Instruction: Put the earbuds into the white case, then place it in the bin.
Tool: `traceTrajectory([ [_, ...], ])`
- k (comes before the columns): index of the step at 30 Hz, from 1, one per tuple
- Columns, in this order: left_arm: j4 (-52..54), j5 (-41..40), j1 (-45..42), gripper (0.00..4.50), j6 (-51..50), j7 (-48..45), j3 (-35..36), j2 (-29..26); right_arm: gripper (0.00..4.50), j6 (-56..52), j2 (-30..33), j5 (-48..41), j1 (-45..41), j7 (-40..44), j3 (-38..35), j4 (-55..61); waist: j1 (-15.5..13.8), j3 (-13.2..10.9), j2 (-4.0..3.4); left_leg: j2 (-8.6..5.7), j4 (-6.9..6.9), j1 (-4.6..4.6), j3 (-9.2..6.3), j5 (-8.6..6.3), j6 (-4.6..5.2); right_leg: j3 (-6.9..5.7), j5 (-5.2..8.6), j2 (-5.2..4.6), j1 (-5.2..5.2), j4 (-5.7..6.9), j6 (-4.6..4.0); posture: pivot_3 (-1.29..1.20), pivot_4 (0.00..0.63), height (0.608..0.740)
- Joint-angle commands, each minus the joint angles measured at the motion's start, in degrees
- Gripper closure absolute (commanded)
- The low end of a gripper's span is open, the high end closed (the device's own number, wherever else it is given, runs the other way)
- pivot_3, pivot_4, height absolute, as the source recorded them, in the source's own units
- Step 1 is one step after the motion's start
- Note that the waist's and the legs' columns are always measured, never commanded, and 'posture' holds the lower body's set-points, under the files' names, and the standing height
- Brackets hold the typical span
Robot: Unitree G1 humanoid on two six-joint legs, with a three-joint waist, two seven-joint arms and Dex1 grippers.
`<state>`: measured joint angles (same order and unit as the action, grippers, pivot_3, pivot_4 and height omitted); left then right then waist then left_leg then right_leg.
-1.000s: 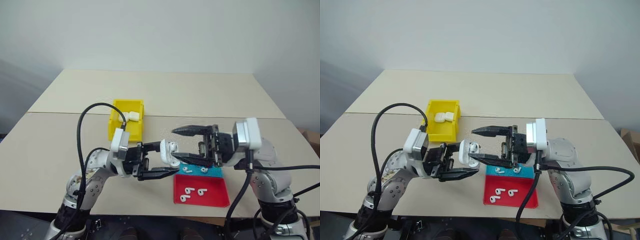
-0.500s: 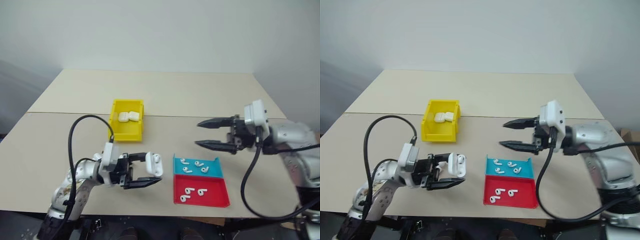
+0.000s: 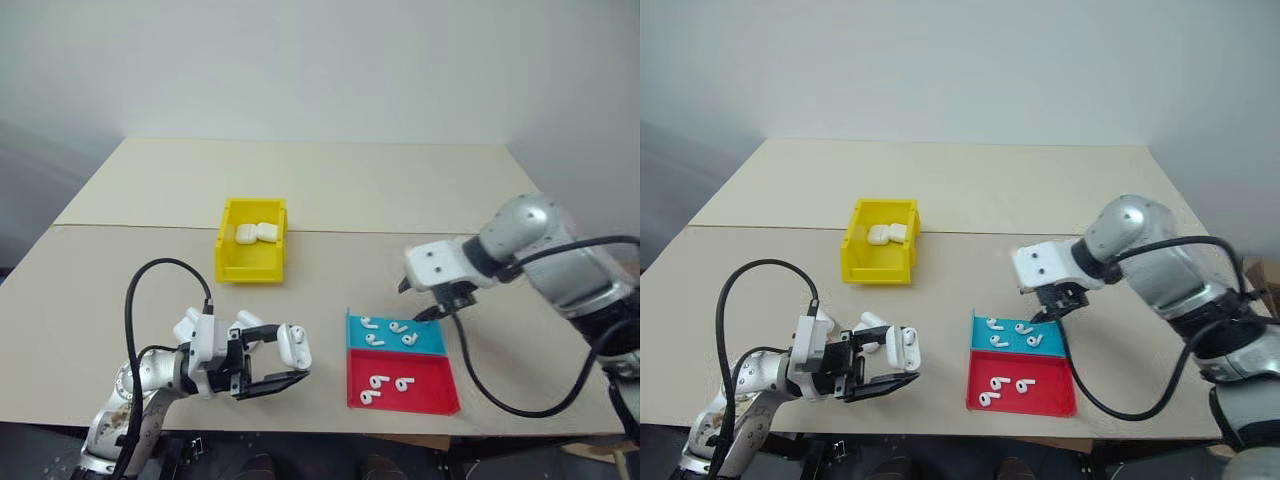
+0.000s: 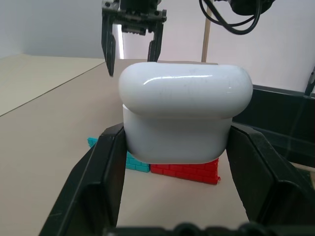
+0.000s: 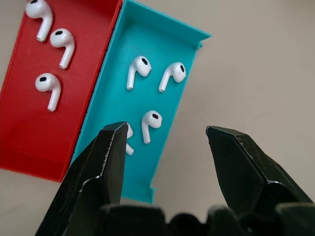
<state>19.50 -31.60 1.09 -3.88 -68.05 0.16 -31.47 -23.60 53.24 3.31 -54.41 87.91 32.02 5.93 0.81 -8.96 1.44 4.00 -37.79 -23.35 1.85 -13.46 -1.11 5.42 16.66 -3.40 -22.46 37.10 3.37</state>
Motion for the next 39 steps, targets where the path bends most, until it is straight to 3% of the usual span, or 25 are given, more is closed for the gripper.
traceTrajectory([
  [1, 2.34, -0.33, 0.73, 1.73, 1.05, 0.74, -0.11, 0.16, 1.47, -2.07, -0.53, 5.8, -1.31, 0.96, 2.65, 0.66, -0.19, -0.01, -0.01, 0.0, 0.0, 0.0, 0.0, 0.0, 0.0, 0.0, 0.0, 0.0, 0.0, 0.0, 0.0, 0.0, 0.15, 0.74],
  [10, 2.72, -0.1, 0.21, 1.73, 1.05, 2.46, -0.92, 0.7, 1.47, -3.64, -4.86, 14.43, 0.71, -2.33, 6.16, -1.96, -0.12, -0.01, -0.01, -0.01, -0.02, -0.02, 0.0, 0.0, 0.0, -0.03, 0.0, -0.01, -0.02, 0.02, 0.0, 0.0, 0.15, 0.74],
  [30, 2.24, 0.21, -0.76, 1.73, 1.19, 2.47, -1.38, 0.28, 1.47, -4.18, -9.92, 18.49, 3.25, -2.87, 6.12, -4.02, 0.03, -0.01, -0.02, -0.01, -0.02, 0.01, 0.0, 0.0, 0.0, -0.03, 0.0, 0.0, -0.01, 0.06, -0.01, 0.0, 0.15, 0.74],
  [34, 2.47, 0.24, -0.77, 1.73, 0.91, 2.86, -1.36, 0.3, 2.37, -3.39, -10.38, 19.07, 3.49, -3.75, 5.95, -4.82, 0.01, -0.01, -0.02, -0.01, -0.02, 0.02, 0.0, 0.0, 0.0, -0.03, 0.0, 0.0, 0.01, 0.06, -0.01, 0.0, 0.15, 0.74],
  [39, 2.48, 0.33, -0.73, 1.73, 0.93, 3.11, -1.4, 0.36, 2.37, -2.12, -10.06, 19.56, 3.61, -3.81, 6.01, -5.11, -0.02, -0.01, -0.02, -0.01, -0.03, 0.05, 0.0, 0.0, 0.0, -0.04, 0.0, 0.0, 0.05, 0.05, -0.01, 0.0, 0.15, 0.74],
])
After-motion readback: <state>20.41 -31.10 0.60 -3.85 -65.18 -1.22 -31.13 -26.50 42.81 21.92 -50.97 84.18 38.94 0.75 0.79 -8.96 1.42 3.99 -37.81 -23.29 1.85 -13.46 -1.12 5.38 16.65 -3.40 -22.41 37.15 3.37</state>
